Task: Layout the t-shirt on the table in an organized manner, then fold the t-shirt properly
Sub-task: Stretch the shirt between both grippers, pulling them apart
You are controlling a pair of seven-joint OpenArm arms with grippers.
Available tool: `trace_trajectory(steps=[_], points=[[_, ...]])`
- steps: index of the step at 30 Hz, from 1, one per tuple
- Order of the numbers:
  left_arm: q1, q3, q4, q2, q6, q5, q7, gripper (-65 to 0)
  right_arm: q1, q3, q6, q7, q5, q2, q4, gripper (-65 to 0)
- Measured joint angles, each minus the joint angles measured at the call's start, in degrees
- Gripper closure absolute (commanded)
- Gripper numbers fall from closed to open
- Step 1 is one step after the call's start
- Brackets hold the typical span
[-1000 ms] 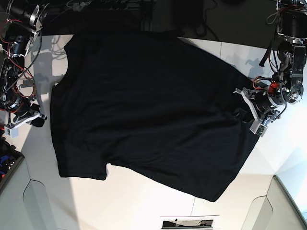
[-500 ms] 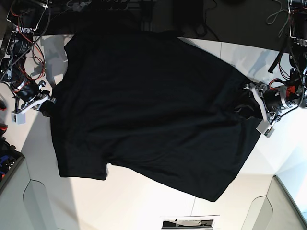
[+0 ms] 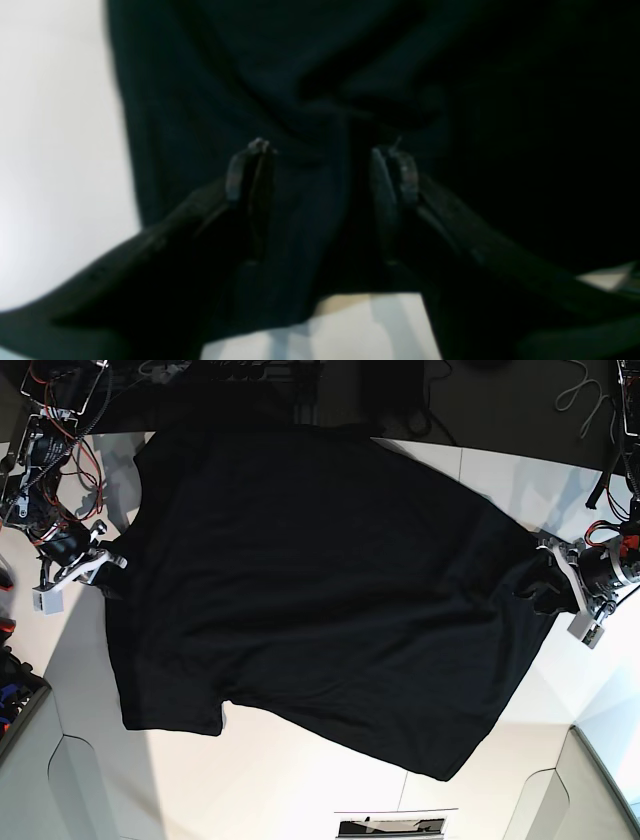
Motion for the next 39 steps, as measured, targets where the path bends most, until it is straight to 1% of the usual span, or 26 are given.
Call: trace_trajectory(steps=[2, 3, 4, 7, 8, 9, 10, 12, 14, 17, 19, 20, 21, 22, 25, 28, 31, 32, 35, 36, 37, 39], points=[[-0.1, 0.0, -1.5, 1.2, 0.0, 2.9, -1.8, -33.2, -1.2, -0.4, 0.4, 0.0, 1.2, -1.0, 0.0, 0.0], [-0.1, 0.0, -2.6, 1.9, -0.1, 3.7, -2.4, -31.4, -1.9, -0.8, 0.4, -0.3, 1.2, -1.3, 0.1, 0.0], [-0.1, 0.1, -3.9, 2.6, -0.1, 4.8, -3.4, -28.0, -2.5, -1.1, 0.4, -0.4, 1.2, -1.7, 0.1, 0.0], [0.0, 0.1, -7.4, 3.9, -0.1, 8.8, -6.5, -12.4, -3.6, -2.4, 0.4, -0.4, -0.3, -2.8, 0.0, 0.0], [0.0, 0.1, -8.5, 4.0, -0.1, 9.5, -7.4, -8.5, -3.7, -3.0, 0.4, -0.1, -0.9, -3.1, 0.1, 0.0], [0.0, 0.1, -9.4, 4.2, -0.1, 10.6, -8.2, -6.7, -3.8, -3.3, 0.4, 0.2, -2.3, -3.2, 0.1, 0.0], [0.0, 0.0, -10.2, 4.2, -0.1, 12.0, -9.1, -6.4, -3.8, -3.4, 0.4, 0.2, -4.0, -3.4, 0.1, 0.0], [0.0, 0.0, -11.9, 4.3, 0.0, 13.9, -10.6, -6.4, -3.8, -3.4, 0.6, 1.2, -6.3, -3.2, 0.1, 0.0], [-0.2, 0.0, -13.2, 4.2, -0.3, 14.0, -11.2, -6.4, -3.8, -3.4, 0.6, 3.4, -8.6, -2.3, 0.1, 0.0], [-0.6, -0.1, -13.8, 4.2, 0.9, 12.9, -9.3, -6.4, -3.6, -3.4, 0.3, 4.5, -10.0, -0.1, 0.0, 0.0], [-0.6, -0.1, -13.8, 4.2, 1.2, 9.3, -5.9, -6.4, -3.2, -3.4, 0.1, 4.5, -10.3, 1.3, -0.2, 0.0], [-0.6, -0.3, -13.8, 4.1, 1.0, 6.9, -4.0, -6.5, -3.2, -3.4, 0.1, 4.6, -10.3, 1.9, -0.2, 0.0], [-0.6, -0.3, -13.9, 3.9, 0.1, 4.2, -1.7, -6.5, -3.1, -3.4, 0.1, 4.6, -10.3, 2.4, -0.2, 0.0], [-0.6, -0.3, -13.9, 3.9, 0.1, 1.5, -0.1, -6.5, -3.1, -3.4, 0.1, 4.6, -10.4, 2.8, -0.3, 0.0], [-0.3, -0.2, -14.0, 4.1, 0.1, -5.0, 3.0, -6.5, -3.1, -3.4, 0.1, 5.6, -10.9, 4.2, -1.1, 0.0], [-0.2, -0.1, -13.7, 4.1, 0.1, -8.5, 5.0, -6.5, -3.1, -3.4, 0.1, 7.2, -11.5, 5.8, -1.8, 0.0], [0.1, 0.0, -11.1, 4.2, 0.2, -10.1, 5.9, -6.9, -3.1, -3.4, 0.1, 7.5, -11.7, 6.7, -2.0, 0.0], [0.0, 0.0, -9.7, 4.2, 0.2, -10.3, 6.2, -9.7, -3.1, -3.4, 0.1, 7.6, -12.2, 6.6, -2.0, 0.0], [0.0, 0.0, -5.5, 4.2, 0.2, -10.7, 6.4, -25.0, -3.1, -3.4, 0.1, 7.6, -12.6, 6.3, -2.0, 0.0], [-0.1, 0.0, -4.5, 4.2, 0.1, -10.7, 6.4, -28.1, -3.1, -3.4, 0.1, 7.6, -12.5, 6.3, -2.0, 0.0], [-0.1, -0.1, -3.8, 4.2, 0.1, -10.4, 6.4, -29.1, -3.1, -3.4, 0.1, 7.6, -12.1, 6.4, -2.0, 0.0], [-0.1, -0.9, -3.0, 4.2, 0.1, -9.0, 6.4, -29.1, -3.1, -3.4, -0.1, 7.3, -9.2, 6.4, -2.0, 0.0]])
